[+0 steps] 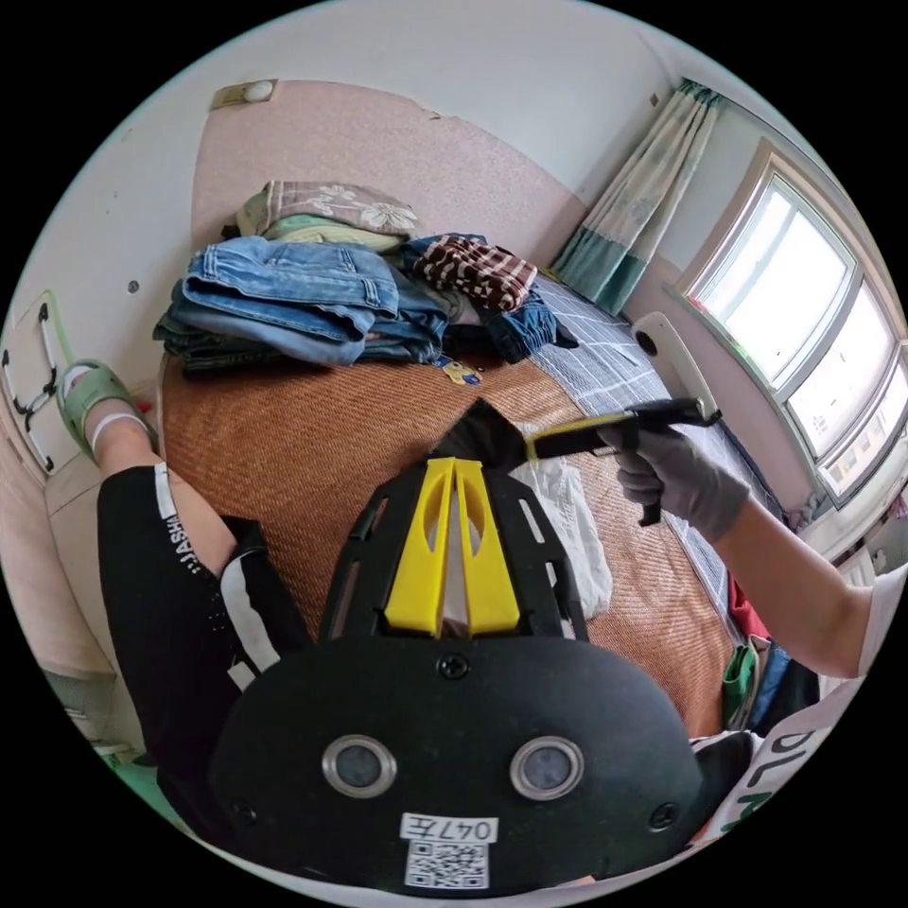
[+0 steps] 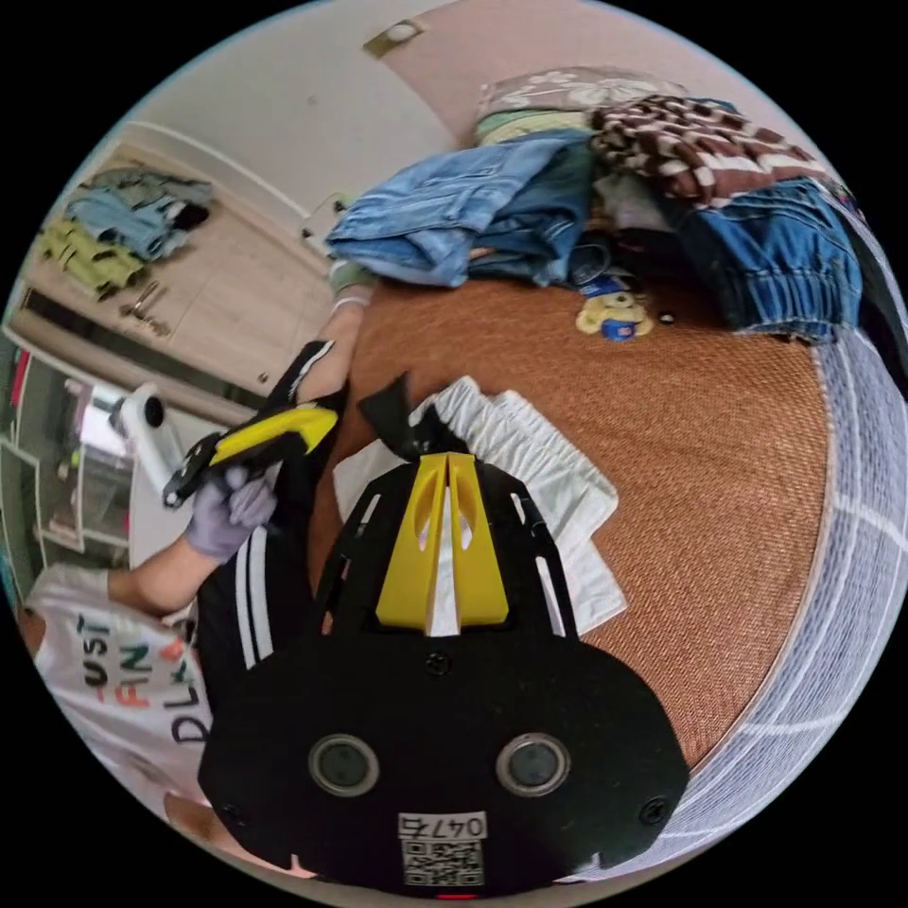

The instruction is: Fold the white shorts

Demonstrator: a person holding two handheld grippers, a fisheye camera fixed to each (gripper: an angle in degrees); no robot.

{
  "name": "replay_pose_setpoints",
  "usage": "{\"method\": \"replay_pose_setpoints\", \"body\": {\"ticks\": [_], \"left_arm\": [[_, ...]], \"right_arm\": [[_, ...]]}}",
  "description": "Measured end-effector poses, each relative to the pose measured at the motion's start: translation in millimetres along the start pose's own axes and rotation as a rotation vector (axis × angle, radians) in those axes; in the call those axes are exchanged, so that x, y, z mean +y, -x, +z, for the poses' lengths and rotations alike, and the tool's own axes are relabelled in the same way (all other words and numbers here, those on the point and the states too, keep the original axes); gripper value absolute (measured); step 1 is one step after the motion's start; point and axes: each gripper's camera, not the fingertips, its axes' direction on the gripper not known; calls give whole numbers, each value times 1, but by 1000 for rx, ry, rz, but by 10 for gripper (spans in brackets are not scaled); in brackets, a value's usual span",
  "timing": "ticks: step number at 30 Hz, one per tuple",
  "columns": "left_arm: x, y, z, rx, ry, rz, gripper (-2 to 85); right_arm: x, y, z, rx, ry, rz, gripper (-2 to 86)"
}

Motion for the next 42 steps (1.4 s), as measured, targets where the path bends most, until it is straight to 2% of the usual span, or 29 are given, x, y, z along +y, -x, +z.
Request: {"method": "replay_pose_setpoints", "body": {"ticks": [2,6,10,13,18,22,24,26,31,33,35,38,41,42], "left_arm": [[-1,2,4,5,-11,-13,-10],[-3,-7,34,104,78,38,-10],[1,-25,70,153,217,120,-10],[6,-22,102,148,359,94,-10],[13,-19,129,175,426,99,-10],[20,-19,139,180,437,124,-10],[23,-16,141,177,436,128,-10],[26,-12,142,177,434,131,-10],[37,7,147,180,445,121,-9],[40,14,147,180,445,119,-9],[43,23,145,186,435,108,-8],[47,45,133,287,374,67,-1],[53,78,118,371,289,-26,34],[56,94,113,411,258,-70,52]], "right_arm": [[17,2,4,-17,41,-27,-12],[64,3,8,24,84,-15,-11],[107,2,-8,27,-94,88,-8],[125,-4,-9,-13,-167,190,-8],[120,23,19,-99,68,43,-12],[116,49,45,-9,225,-63,-11],[116,52,47,37,230,-67,-10],[116,53,39,55,159,-57,-5],[125,23,-14,167,-258,209,62],[128,16,-25,185,-367,259,72],[125,11,-25,241,-393,283,82],[114,4,-12,327,-333,298,97],[110,-1,1,291,-279,312,72],[112,3,0,225,-292,286,46]]}}
